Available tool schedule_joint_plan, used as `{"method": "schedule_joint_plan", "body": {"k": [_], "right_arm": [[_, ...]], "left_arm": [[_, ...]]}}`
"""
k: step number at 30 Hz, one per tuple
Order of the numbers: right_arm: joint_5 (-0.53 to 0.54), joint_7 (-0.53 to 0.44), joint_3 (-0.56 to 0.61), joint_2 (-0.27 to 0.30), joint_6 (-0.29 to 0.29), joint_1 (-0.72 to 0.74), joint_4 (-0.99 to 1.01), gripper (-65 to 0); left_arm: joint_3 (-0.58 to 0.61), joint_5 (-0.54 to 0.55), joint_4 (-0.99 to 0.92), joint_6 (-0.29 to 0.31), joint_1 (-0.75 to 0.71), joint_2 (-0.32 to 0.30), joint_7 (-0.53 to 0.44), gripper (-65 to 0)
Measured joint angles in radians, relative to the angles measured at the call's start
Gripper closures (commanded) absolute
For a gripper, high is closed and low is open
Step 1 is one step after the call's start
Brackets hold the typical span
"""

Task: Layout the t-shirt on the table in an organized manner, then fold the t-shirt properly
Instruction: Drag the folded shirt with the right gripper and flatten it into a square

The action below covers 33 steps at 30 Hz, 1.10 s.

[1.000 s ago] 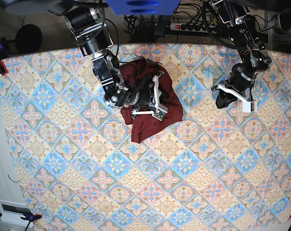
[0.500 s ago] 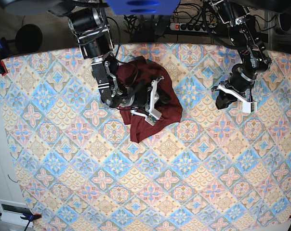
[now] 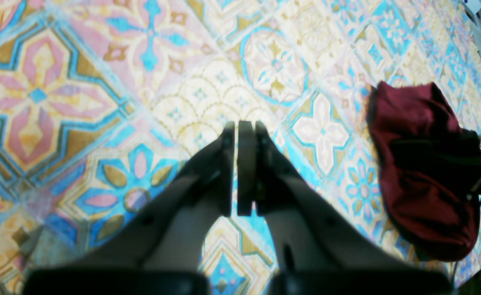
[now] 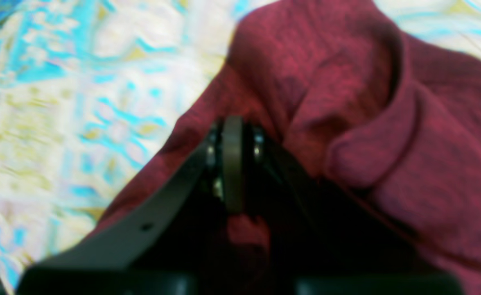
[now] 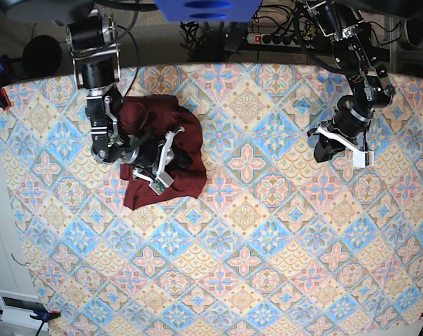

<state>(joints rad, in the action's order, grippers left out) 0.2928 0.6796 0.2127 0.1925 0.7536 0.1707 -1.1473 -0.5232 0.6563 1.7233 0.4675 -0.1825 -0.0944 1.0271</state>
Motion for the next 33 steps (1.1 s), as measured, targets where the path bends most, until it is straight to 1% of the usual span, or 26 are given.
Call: {"method": "schedule_joint_plan", "body": {"k": [3,6,9,11,14,16,19,20,25,28,31,33], "right_arm": [[-0.032,0.008,-0.003,0.032,-0.005,0.029,0.008,-3.4],[-0.051,0.017,-0.003,0.060,-0.024,0.043,0.001,-3.4],[-0.053,0.021,-0.004,0.076,-0.025,0.049,0.001,-3.4],[-0.063,0.044,-0.003,0.076,-0.026,0.054,-0.019,-3.4],[-0.115,0.092,-0.003,0.077,-0.049,0.045,-0.089,-3.4],[-0.134,0.118,-0.003,0.081,-0.052,0.039,-0.130,-3.4],[-0.140,0.183,-0.003,0.088,-0.053,0.027,-0.209,-3.4],[-0.141,0.202,-0.003,0.087,-0.063,0.012,-0.252,-3.4],[-0.131,0.264,0.000,0.079,-0.050,-0.090,-0.481,-3.4],[-0.130,0.285,-0.011,0.082,-0.055,-0.144,-0.638,-3.4],[-0.117,0.285,-0.074,0.080,-0.052,-0.231,-0.735,-3.4],[-0.134,0.310,-0.110,0.082,-0.056,-0.311,-0.763,-3.4]], "left_arm": [[0.001,0.000,0.000,0.000,-0.003,0.000,0.001,0.0],[0.001,0.000,0.000,0.000,-0.001,0.000,0.001,0.0],[0.003,0.000,0.000,0.000,-0.001,0.001,0.001,0.0],[0.005,0.000,0.000,0.000,-0.001,0.001,0.001,0.0],[0.005,0.000,0.000,0.000,-0.001,0.000,0.001,0.0],[0.005,0.000,0.000,0.000,-0.001,0.000,0.001,0.0],[0.005,0.000,0.000,0.000,-0.001,0.001,0.000,0.0],[0.005,0.000,0.000,0.000,-0.001,0.001,0.000,0.0],[0.006,0.000,0.000,0.000,-0.001,0.001,0.001,0.0],[0.007,0.000,0.000,0.000,0.001,0.003,0.000,0.0],[0.006,0.000,0.000,0.000,0.002,0.003,0.001,0.0],[0.006,-0.003,-0.001,0.000,0.007,0.003,0.002,0.0]]}}
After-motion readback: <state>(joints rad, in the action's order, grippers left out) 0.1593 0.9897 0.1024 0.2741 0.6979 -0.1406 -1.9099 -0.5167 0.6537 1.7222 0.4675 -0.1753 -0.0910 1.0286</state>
